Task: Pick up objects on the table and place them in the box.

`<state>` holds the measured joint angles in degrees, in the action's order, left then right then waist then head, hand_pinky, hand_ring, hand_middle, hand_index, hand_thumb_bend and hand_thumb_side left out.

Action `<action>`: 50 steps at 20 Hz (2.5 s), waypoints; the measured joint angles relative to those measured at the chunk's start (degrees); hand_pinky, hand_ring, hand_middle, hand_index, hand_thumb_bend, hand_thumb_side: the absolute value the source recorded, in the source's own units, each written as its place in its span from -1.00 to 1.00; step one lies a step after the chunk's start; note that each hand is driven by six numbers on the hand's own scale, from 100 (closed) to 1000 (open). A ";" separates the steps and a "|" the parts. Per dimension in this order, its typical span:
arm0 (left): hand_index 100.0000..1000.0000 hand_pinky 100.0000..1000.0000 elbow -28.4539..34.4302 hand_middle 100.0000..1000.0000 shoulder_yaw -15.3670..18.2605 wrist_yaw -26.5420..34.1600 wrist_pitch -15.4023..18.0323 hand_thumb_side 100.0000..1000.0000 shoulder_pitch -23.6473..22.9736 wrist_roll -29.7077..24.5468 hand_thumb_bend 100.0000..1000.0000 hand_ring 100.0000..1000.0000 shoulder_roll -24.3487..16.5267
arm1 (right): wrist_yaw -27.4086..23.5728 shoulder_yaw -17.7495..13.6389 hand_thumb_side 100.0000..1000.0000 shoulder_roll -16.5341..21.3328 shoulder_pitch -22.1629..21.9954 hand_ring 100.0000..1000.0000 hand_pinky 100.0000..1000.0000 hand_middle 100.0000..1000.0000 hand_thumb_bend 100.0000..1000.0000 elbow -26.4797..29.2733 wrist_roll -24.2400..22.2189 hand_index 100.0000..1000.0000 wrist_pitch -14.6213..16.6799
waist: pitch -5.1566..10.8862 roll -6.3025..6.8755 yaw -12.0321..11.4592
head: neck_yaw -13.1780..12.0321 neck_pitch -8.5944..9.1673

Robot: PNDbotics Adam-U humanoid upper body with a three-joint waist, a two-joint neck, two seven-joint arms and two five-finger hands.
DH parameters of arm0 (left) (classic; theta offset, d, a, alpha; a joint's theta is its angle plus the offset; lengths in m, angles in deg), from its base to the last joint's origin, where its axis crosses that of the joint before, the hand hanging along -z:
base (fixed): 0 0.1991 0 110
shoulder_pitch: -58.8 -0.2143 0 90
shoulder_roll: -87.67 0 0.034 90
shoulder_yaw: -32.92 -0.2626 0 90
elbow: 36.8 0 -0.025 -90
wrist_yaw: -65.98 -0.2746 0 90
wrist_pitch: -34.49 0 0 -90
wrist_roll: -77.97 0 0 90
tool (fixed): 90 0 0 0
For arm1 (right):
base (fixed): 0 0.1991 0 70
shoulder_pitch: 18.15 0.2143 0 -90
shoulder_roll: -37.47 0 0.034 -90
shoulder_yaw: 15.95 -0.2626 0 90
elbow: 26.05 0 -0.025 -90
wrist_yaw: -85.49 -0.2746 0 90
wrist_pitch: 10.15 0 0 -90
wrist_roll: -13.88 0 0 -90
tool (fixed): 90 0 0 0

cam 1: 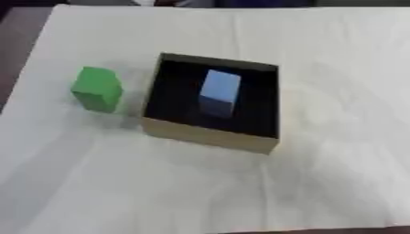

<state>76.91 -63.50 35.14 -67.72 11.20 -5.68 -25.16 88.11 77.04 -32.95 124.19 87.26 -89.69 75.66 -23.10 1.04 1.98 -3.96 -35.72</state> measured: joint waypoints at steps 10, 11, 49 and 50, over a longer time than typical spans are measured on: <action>0.87 0.85 -7.33 0.68 -4.93 -12.02 4.63 0.64 8.86 -34.69 0.82 0.83 -1.57 | -7.65 -3.76 -0.16 2.26 -3.84 0.77 0.82 0.53 -0.42 0.34 8.67 0.70 2.68 | 0.75 0.74 0.75 | -0.85 -0.49; 0.87 0.86 -8.68 0.68 -5.37 -13.03 5.55 0.65 9.59 -37.26 0.84 0.83 -1.52 | -8.15 -3.98 -0.16 2.39 -4.14 0.77 0.82 0.53 -0.42 0.34 9.18 0.70 2.85 | 0.81 0.83 0.81 | -0.96 -0.49; 1.00 0.93 -27.82 0.77 -10.65 -24.29 16.98 -0.03 8.94 -58.36 0.05 0.88 -5.63 | -9.54 -4.87 -0.05 2.76 -6.97 0.74 0.81 0.48 -0.46 0.34 11.62 0.69 1.07 | 0.73 1.42 1.24 | -1.63 -0.41; 1.00 0.93 -28.43 0.77 -10.65 -24.29 16.88 -0.03 8.94 -58.38 0.06 0.88 -5.60 | -9.54 -4.94 -0.05 2.75 -6.97 0.74 0.81 0.48 -0.47 0.34 11.67 0.69 1.02 | 0.63 1.37 1.26 | -1.69 -0.40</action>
<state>48.48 -74.15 10.85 -50.85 20.14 -64.06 -30.77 78.58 72.09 -30.19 117.22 87.61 -78.02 76.68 -22.47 2.41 3.25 -5.66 -36.12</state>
